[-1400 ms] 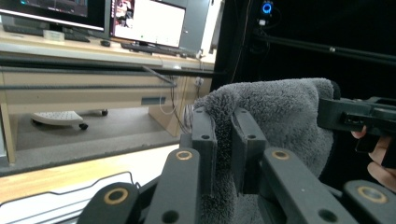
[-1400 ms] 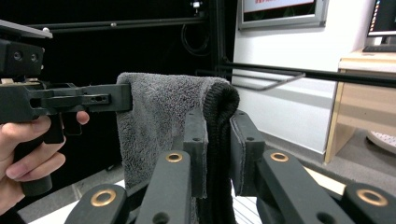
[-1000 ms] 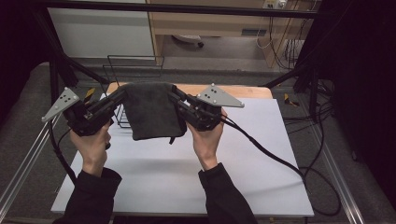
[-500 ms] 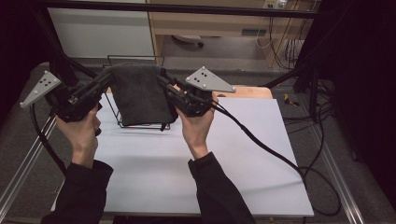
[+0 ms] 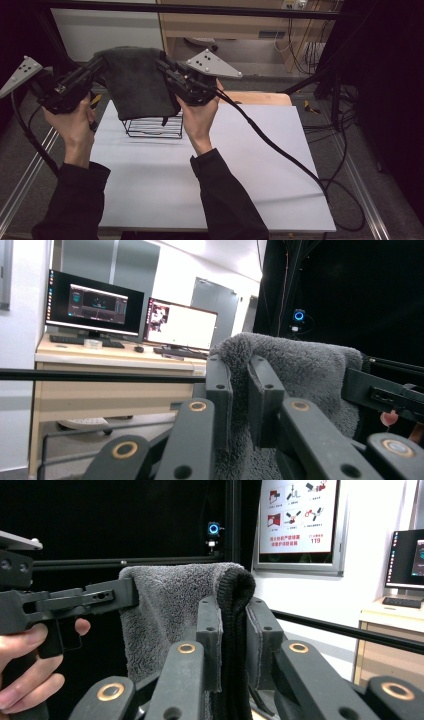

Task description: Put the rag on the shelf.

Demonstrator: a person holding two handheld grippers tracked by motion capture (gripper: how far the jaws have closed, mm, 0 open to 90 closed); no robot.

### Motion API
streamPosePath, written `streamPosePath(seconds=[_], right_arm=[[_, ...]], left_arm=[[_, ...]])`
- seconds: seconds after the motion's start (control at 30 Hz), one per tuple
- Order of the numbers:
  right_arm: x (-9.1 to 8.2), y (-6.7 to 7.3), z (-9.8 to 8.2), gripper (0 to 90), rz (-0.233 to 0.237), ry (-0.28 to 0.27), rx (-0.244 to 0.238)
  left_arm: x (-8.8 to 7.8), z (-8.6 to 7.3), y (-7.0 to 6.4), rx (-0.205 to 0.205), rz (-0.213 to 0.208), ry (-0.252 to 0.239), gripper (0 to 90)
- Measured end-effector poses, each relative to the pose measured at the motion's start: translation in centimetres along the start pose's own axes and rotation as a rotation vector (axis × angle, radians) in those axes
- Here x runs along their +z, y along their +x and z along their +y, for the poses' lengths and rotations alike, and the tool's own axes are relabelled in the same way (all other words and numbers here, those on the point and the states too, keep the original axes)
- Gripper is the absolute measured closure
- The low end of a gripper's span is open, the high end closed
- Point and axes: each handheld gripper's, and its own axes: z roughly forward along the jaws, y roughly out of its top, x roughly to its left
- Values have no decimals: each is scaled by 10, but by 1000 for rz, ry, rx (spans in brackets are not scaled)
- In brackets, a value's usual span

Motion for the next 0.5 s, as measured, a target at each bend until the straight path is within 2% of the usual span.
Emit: streamPosePath(seconds=[0.13, 0.3, 0.4, 0.5], right_arm=[[7, 0, 7, 794, 4, -13, -5], [17, 0, 17, 794, -1, -18, -19], [22, 0, 22, 794, 0, -20, -25], [29, 0, 29, 794, -2, -25, -31]], left_arm=[[2, 9, 2, 18, 10, -9, 813], [4, 18, 6, 17, 20, -26, 813], [6, 24, 11, 3, 21, -37, 813], [7, 30, 12, 16, 29, -44, 813]])
